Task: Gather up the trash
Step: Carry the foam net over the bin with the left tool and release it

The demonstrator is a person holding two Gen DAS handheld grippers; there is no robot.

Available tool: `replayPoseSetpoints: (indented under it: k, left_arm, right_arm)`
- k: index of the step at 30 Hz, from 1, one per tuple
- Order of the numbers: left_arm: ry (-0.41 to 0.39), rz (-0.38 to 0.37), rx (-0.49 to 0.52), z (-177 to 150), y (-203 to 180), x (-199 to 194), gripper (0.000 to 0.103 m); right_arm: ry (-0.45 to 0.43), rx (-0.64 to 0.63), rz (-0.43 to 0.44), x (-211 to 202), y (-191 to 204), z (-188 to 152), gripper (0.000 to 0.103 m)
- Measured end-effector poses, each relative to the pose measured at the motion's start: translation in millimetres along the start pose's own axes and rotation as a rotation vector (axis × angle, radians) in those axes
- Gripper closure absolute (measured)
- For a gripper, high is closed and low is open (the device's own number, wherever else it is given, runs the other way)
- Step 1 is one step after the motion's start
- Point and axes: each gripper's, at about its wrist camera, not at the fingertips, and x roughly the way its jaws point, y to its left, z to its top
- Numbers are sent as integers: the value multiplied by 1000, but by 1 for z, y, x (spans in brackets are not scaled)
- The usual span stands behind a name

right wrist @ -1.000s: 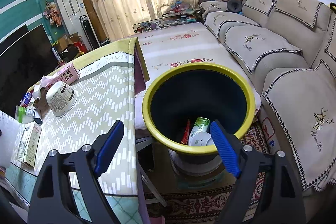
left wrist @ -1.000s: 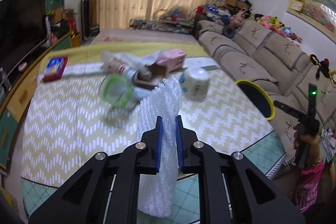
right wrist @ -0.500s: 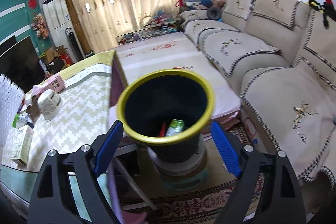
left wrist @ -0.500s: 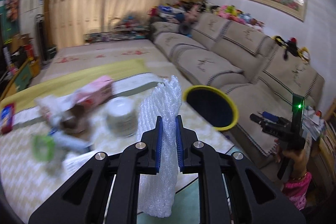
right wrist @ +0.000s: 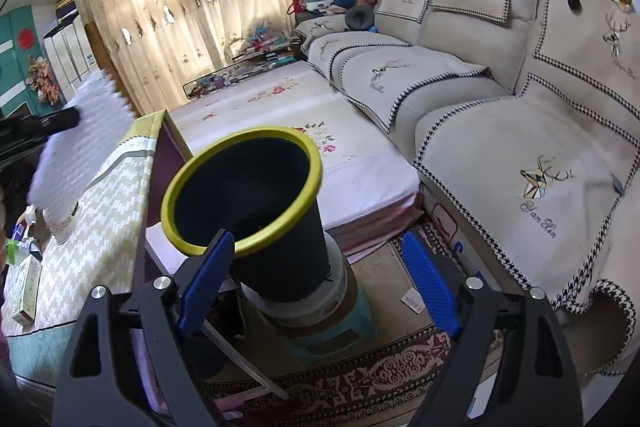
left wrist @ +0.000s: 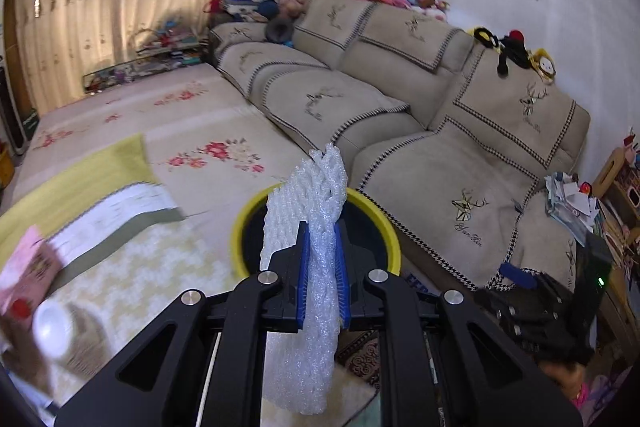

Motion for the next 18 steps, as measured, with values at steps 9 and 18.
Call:
replayPoseSetpoints:
  k: [9, 18]
  left_arm:
    - [98, 14, 16, 26, -19, 111, 88]
    - [98, 65, -16, 26, -8, 135, 45]
  right_arm:
    - [37, 30, 3, 12, -14, -6, 22]
    - [47, 35, 8, 13, -13, -8, 21]
